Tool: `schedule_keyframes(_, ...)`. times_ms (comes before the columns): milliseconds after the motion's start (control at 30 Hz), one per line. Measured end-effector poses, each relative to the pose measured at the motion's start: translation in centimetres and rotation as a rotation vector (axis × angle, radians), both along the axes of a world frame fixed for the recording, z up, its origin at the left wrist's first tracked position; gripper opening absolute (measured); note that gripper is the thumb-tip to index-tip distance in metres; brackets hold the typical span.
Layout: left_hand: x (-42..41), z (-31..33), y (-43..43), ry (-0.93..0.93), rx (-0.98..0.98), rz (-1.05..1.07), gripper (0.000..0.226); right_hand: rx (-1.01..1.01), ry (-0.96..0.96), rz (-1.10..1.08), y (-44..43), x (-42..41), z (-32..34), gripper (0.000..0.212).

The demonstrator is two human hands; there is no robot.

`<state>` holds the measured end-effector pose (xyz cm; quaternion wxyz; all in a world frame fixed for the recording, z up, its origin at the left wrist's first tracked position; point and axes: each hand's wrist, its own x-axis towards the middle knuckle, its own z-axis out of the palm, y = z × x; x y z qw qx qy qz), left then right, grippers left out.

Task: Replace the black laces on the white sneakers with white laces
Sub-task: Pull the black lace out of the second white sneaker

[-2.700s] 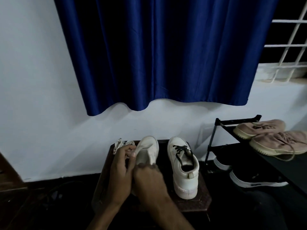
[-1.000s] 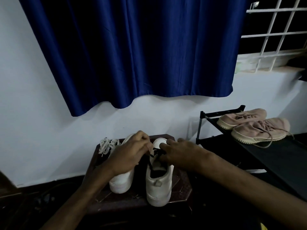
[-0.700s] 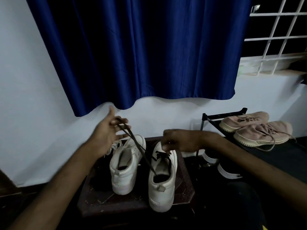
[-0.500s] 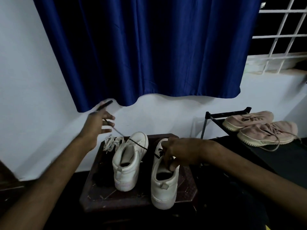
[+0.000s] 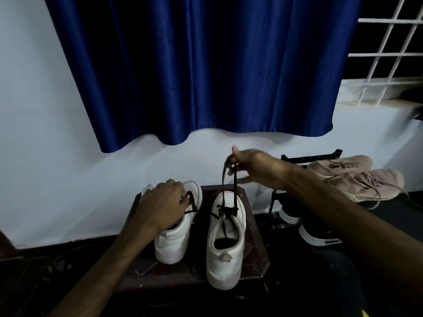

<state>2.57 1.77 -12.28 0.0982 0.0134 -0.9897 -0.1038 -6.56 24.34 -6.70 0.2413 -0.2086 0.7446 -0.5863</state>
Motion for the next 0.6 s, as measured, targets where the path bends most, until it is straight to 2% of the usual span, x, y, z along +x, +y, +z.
schedule_keyframes(100, 0.4, -0.5, 0.4, -0.004, -0.148, 0.055, 0.021, -0.232, -0.178, -0.214, -0.7, -1.6, 0.7, 0.032)
schedule_keyframes(167, 0.7, -0.6, 1.2, 0.064, -0.161, 0.055, 0.027, -0.336, -0.262, -0.328, -1.4, -2.4, 0.7, 0.029)
schedule_keyframes(233, 1.2, -0.5, 2.6, 0.146, -0.051, -0.017, 0.024, -0.35, -0.284, -0.399, -2.0, -3.2, 0.7, 0.025)
schedule_keyframes(333, 1.8, -0.5, 4.7, 0.181, 0.118, -0.149, 0.014, -0.336, -0.289, -0.393, -2.8, -3.8, 0.8, 0.021)
schedule_keyframes(433, 1.7, -1.3, 5.8, 0.114, 0.11, -0.215, 0.015, -0.051, -0.098, -0.314, -3.6, -3.7, -0.1, 0.02)
schedule_keyframes(500, 1.4, -1.8, 6.2, 0.032, 0.122, -0.252, 0.022, 0.231, 0.071, -0.222, -4.0, -3.3, -1.4, 0.028)
schedule_keyframes(600, 0.8, -2.6, 6.7, 0.018, 0.047, -0.254, 0.028, 0.714, 0.407, -0.104, -3.4, -2.6, -3.5, 0.04)
